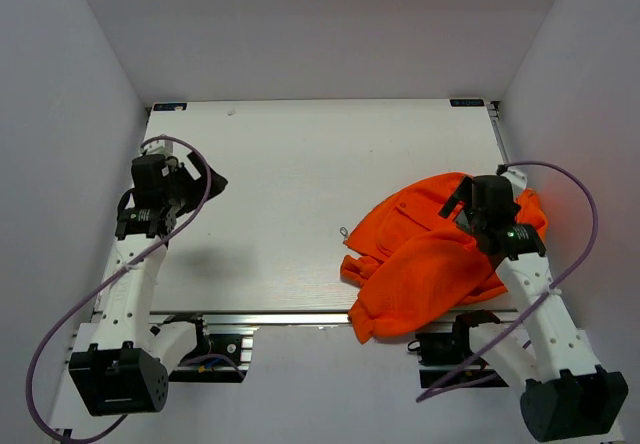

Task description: Zip up the jacket

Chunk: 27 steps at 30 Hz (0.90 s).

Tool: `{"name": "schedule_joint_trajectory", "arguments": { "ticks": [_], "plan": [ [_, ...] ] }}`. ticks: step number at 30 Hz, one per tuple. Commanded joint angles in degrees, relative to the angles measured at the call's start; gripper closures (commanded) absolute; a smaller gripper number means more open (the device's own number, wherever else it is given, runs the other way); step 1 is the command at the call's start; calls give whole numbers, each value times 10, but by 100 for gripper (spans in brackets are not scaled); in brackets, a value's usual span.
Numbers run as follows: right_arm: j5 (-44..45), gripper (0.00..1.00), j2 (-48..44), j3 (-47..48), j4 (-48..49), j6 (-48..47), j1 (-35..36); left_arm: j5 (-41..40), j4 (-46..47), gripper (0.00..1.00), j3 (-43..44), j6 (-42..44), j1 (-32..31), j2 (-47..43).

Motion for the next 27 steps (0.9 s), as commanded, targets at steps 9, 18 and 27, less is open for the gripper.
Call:
{"name": "schedule_joint_trajectory", "arguments": {
  "ticks": [9,18,27],
  "plan": [
    [-23,11,68,-27,0,24,-201,-46,5,2,9,-29,-77,-13],
    [-113,18,250,-77,128,-11,-234,-70,12,2,-18,-38,-83,-42],
    [-188,100,301,70,195,-129,-134,-127,-17,2,-12,-63,-83,-76]
  ]
}}
